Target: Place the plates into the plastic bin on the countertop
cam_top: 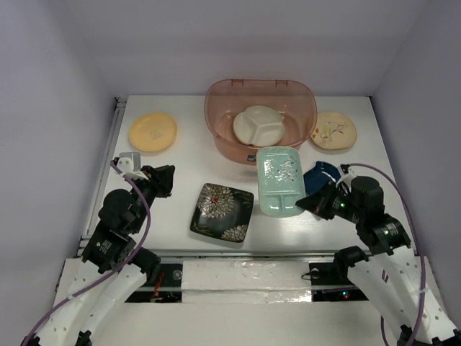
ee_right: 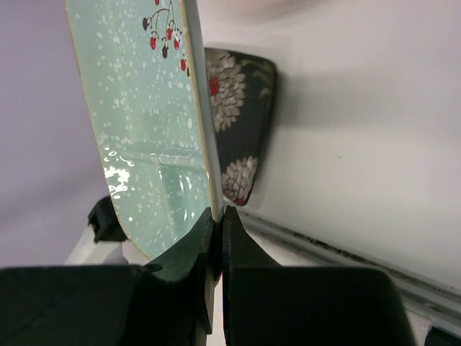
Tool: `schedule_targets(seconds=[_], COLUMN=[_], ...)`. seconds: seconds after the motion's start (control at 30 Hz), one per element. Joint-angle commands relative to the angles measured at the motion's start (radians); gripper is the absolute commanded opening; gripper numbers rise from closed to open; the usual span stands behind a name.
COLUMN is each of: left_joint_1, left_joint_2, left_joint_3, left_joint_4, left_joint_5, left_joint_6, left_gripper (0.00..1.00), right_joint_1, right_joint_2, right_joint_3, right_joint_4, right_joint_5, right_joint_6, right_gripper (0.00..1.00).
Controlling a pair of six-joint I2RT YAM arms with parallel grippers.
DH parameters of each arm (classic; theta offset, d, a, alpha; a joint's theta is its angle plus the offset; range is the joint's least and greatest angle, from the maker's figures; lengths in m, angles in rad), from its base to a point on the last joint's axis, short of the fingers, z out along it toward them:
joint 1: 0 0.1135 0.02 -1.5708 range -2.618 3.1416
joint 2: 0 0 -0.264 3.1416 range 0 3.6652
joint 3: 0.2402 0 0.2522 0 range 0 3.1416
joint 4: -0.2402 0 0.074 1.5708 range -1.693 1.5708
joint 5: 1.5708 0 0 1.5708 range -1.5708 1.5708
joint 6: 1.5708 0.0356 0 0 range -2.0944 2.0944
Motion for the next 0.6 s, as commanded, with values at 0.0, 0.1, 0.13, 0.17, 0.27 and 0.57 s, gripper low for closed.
schedule_targets(seconds=[0.0, 0.1, 0.13, 0.17, 0.27, 0.57], left_joint_1=[0.029, 0.07, 0.08, 0.08, 0.092, 0.092], left_joint_2=[-0.018, -0.009, -0.004, -0.003, 0.008, 0.013], left_joint_3=[-0.002, -0.002, -0.003, -0.002, -0.002, 0.0], left_joint_4=[0.035, 0.044, 0.047, 0.048, 0.044, 0.035], left_joint_5=[-0.031, 0.015, 0.043, 0.054, 0.064, 0.069], left_joint_6=[-0.017, -0.022, -0.023, -0.025, -0.023, -0.019], left_gripper=[0.15, 0.16, 0.17, 0.17, 0.18, 0.23], right_joint_1=[-0.004, -0.004, -0.004, -0.004, -0.004, -0.004], right_joint_2=[-0.005, 0.033, 0.055, 0.098, 0.226, 0.738], right_joint_3=[0.154, 0.223, 0.24, 0.254, 0.329, 0.669], right_joint_4=[0.019, 0.098, 0.129, 0.219, 0.391, 0.546], right_joint_5=[-0.138, -0.118, -0.112, -0.109, -0.092, 0.052], right_joint_6=[-0.109, -0.122, -0.123, -0.119, -0.129, -0.234], right_gripper=[0.0, 0.0, 0.0, 0.0, 0.0, 0.0])
